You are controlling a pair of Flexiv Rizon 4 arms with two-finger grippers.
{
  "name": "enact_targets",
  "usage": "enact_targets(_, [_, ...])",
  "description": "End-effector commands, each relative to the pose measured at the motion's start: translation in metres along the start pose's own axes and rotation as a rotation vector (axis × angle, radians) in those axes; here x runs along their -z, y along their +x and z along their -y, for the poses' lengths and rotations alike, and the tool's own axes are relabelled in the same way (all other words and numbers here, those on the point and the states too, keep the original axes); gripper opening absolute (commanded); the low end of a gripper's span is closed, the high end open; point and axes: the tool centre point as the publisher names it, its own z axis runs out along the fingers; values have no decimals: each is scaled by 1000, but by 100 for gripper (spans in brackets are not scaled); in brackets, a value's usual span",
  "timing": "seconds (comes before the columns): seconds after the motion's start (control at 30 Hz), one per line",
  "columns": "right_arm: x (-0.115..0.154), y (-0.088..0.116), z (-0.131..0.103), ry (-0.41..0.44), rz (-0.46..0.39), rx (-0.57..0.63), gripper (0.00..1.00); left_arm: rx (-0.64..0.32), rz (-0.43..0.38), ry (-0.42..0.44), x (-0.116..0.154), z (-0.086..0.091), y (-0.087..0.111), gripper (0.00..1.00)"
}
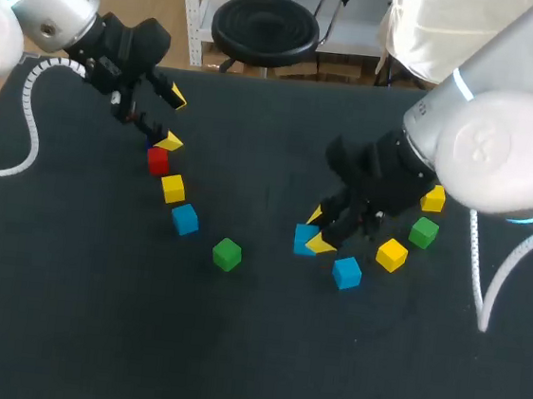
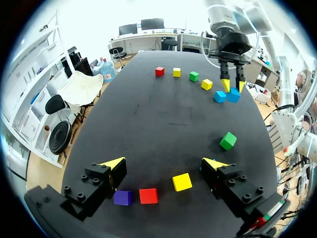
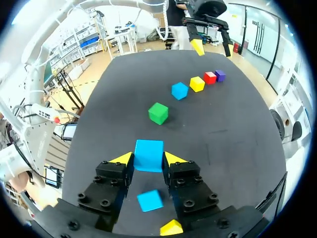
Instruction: Place the blue cubes, place green cubes on the blue cubes, place the yellow cubes on the green cubes, then place the red cubes on the yellow cubes, and place purple cube on the red cubes.
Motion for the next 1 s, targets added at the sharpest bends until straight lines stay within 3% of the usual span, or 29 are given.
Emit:
enact_targets(0.03, [-4,0,11,0,-2,6,0,-1,0,-2,0,1,0,100])
enact_targets(0.23, [-6,4,22,35,19,22,0,-1,0,-2,0,1,0,100])
enact_targets(0.83, [-6,4,22,35,19,22,0,-1,0,-2,0,1,0,100])
enact_targets(1.0, [1,-4,42,70,13,73,0,-1,0,-2,0,1,0,100])
